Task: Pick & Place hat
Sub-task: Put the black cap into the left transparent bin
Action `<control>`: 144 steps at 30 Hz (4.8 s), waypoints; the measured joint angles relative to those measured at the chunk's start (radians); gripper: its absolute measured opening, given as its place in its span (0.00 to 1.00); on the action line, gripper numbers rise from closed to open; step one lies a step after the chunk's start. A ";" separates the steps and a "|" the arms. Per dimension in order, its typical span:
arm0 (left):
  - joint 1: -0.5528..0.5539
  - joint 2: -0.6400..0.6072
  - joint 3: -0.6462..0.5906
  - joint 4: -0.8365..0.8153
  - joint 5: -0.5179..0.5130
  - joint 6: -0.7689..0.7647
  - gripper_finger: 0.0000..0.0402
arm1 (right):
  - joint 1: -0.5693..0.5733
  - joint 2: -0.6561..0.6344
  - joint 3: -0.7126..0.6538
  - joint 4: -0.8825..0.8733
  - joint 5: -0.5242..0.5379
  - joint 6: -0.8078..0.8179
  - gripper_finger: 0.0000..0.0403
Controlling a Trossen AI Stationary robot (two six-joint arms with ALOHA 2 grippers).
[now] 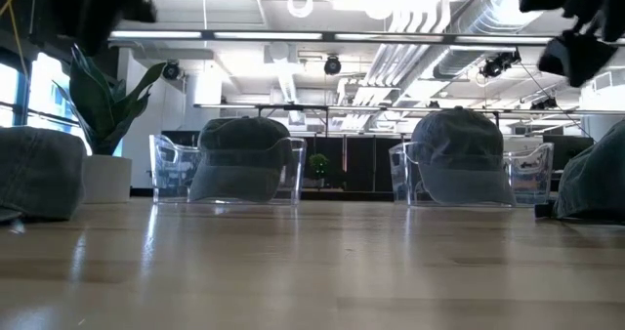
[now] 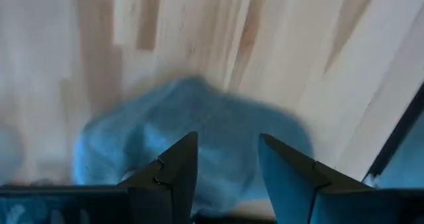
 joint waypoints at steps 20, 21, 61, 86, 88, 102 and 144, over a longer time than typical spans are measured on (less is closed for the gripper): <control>0.000 0.116 -0.048 0.907 -0.102 -0.018 0.38 | 0.002 0.053 -0.150 -0.204 -0.018 -0.138 0.66; 0.000 0.120 -0.047 0.918 -0.091 -0.021 0.38 | 0.002 0.066 -0.166 -0.179 -0.030 -0.146 0.64; 0.180 0.255 -0.039 1.571 -0.096 0.426 0.72 | -0.017 0.140 0.031 0.624 -0.029 0.067 0.09; 0.178 0.301 -0.037 1.693 0.409 0.323 0.27 | -0.001 0.167 0.031 0.710 -0.285 -0.081 0.12; 0.177 0.301 -0.037 1.690 0.406 0.323 0.19 | 0.016 0.167 0.031 0.726 -0.284 -0.099 0.16; 0.176 0.282 -0.038 1.656 0.419 0.250 0.01 | 0.116 0.166 -0.088 0.710 -0.109 -0.326 0.65; 0.196 0.143 -0.036 0.850 -0.061 -0.073 0.00 | -0.211 0.679 -0.176 1.159 -0.483 0.147 0.03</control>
